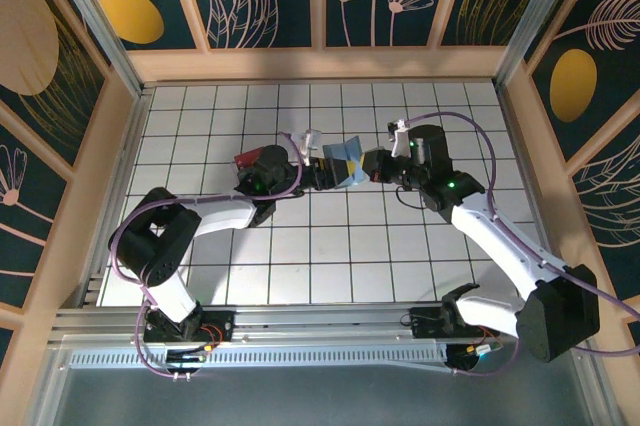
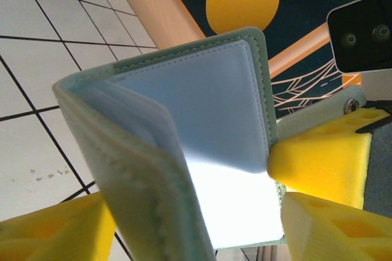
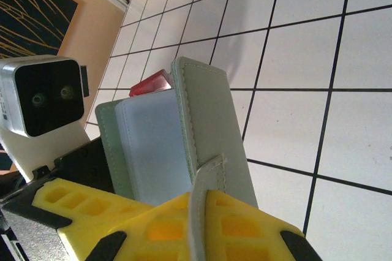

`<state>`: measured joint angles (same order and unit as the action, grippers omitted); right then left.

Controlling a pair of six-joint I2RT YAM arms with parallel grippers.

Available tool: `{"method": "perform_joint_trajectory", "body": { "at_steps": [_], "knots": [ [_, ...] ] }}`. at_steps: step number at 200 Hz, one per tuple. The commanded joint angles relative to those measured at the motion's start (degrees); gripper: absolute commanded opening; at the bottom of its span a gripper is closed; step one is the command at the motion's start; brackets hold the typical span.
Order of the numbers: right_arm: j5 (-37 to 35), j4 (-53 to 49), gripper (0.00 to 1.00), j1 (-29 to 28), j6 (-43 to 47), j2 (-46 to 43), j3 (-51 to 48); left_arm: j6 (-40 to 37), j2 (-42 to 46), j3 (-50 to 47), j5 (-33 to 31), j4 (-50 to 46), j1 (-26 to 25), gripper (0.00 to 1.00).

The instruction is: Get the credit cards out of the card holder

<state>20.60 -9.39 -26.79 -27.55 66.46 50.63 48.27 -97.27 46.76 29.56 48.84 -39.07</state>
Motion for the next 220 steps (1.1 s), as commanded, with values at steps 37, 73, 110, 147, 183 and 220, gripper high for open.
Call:
{"method": "perform_joint_trajectory", "body": {
  "at_steps": [37,73,110,147,183,220],
  "knots": [
    [-2.9,0.4,0.00,-0.4,-0.6,-1.9,0.1,-1.7,3.6,-0.3,-0.7,0.2,-0.3,0.35],
    [-3.3,1.2,0.07,-0.5,-0.7,-2.4,-1.0,-2.6,4.2,0.1,-2.1,-1.7,-0.3,0.13],
    [-5.7,0.8,0.29,-0.5,-0.2,-3.3,-1.1,-4.4,5.8,-0.6,-3.6,-3.6,-0.3,0.00],
    [-7.3,3.2,0.52,-0.4,-1.0,-4.8,-2.7,-7.8,7.6,-0.5,-4.2,-7.2,-0.3,0.00],
    [-6.6,7.2,0.72,1.3,-2.5,-7.2,-5.6,-11.4,9.6,0.5,-4.6,-11.9,-0.3,0.00],
    [0.0,15.2,0.87,4.9,-4.0,-10.7,-10.7,-14.1,11.5,1.4,-4.5,-15.8,-0.3,0.00]
  ]
}}
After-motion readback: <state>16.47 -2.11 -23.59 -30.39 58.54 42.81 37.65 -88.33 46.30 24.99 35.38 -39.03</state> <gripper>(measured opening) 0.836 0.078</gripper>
